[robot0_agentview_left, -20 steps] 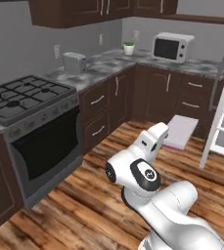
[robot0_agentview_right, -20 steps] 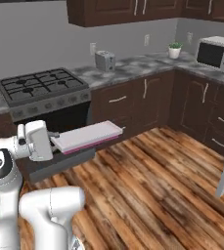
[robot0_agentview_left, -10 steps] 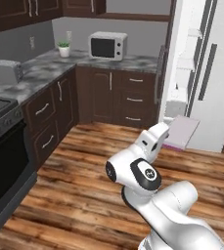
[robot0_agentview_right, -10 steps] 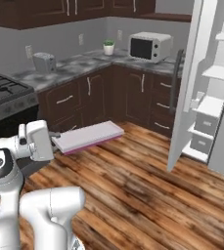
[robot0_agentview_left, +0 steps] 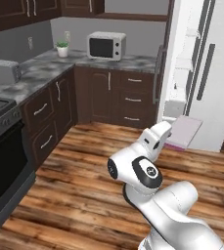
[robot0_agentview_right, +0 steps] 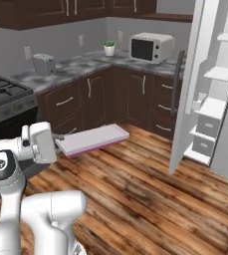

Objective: The ice cube tray has been filled with water. Take the tray and place it in the freezer to make ice. Close the freezer door after placing the tray.

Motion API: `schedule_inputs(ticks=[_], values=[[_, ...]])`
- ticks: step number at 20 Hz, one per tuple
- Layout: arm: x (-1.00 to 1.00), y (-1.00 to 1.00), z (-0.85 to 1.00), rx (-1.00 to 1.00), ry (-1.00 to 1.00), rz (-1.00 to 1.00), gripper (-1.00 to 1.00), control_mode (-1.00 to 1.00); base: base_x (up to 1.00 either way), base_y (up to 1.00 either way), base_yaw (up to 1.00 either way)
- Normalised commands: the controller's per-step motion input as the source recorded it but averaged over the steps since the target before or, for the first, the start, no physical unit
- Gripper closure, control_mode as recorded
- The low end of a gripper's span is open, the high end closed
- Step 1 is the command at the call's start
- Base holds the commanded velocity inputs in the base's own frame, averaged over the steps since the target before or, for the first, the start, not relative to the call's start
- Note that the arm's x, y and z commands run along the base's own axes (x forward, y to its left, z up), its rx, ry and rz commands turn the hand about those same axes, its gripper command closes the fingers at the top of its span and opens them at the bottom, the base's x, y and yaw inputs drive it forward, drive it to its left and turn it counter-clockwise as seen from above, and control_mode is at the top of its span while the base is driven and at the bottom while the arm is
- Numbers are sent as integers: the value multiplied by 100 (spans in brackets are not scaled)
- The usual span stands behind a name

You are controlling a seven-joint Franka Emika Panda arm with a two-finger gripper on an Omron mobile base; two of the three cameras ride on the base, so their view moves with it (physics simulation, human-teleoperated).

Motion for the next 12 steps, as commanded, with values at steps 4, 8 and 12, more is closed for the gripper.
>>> schedule_inputs(ticks=[4, 8, 12], values=[[0, 0, 0, 0, 0, 0, 100, 100, 9, -69, 10], [0, 0, 0, 0, 0, 0, 100, 100, 19, -72, 13], [0, 0, 0, 0, 0, 0, 100, 100, 33, -53, 15]])
